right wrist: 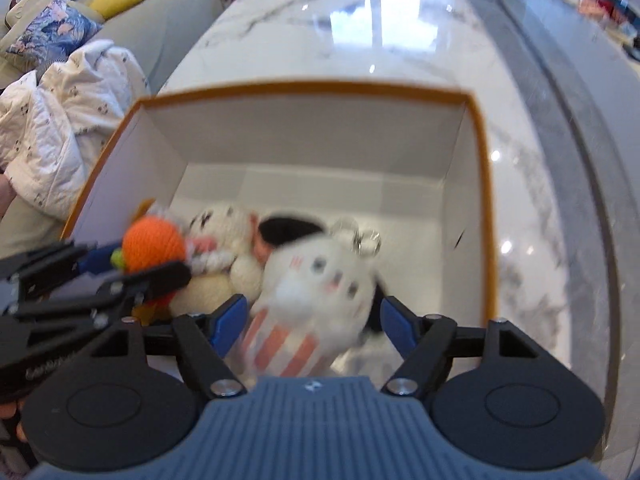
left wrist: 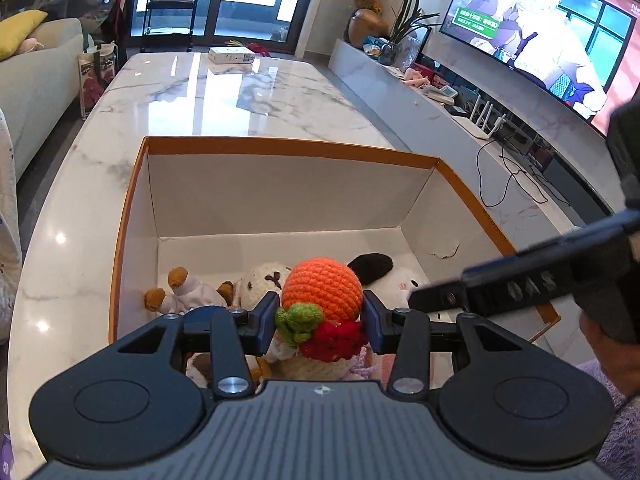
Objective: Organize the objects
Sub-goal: 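Carry both plush toys into the orange box and open the right gripper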
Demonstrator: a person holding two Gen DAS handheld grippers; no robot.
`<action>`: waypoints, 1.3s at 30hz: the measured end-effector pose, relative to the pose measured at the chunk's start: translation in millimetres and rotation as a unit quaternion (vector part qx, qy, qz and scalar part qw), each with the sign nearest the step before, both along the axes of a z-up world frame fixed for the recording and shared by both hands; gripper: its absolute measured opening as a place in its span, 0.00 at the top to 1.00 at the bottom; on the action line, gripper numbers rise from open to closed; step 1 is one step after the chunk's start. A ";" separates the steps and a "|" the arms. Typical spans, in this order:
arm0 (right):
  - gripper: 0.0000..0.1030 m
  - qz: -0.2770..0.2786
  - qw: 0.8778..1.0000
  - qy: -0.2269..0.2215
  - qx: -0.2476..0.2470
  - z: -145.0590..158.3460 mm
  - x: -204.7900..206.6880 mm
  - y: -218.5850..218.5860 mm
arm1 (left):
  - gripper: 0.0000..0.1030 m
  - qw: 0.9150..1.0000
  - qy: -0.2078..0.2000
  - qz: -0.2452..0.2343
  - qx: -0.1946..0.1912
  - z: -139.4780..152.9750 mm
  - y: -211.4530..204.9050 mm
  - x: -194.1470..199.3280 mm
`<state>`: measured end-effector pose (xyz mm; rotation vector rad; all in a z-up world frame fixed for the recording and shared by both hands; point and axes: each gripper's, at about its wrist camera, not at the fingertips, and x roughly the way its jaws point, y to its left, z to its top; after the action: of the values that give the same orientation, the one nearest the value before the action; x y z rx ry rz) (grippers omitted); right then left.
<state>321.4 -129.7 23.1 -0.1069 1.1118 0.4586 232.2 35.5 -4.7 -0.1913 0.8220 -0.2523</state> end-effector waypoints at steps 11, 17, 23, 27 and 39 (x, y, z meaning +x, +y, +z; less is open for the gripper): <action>0.52 0.048 0.998 -0.027 -0.014 -14.1 18.1 15.8 | 0.51 1.000 0.005 0.002 -0.003 -0.3 1.1 -0.2; 0.44 0.028 0.999 0.009 0.013 -29.5 24.2 14.1 | 0.51 1.000 0.006 0.003 -0.005 -0.6 0.5 -0.5; 0.46 0.027 0.999 0.033 0.030 -33.8 19.9 12.4 | 0.51 1.000 0.008 0.004 -0.004 -0.8 0.9 -1.3; 0.46 0.036 0.999 0.031 0.026 -34.6 14.4 14.8 | 0.51 1.000 0.009 0.005 -0.007 -1.9 1.0 -1.1; 0.42 0.003 0.992 -0.116 0.042 31.0 -40.9 -33.4 | 0.51 0.999 -0.018 -0.041 -0.025 35.4 -34.5 -20.9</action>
<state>280.4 -163.0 54.1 -0.0870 0.8637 0.4862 211.3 1.0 30.7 -0.1990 0.7890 -0.3526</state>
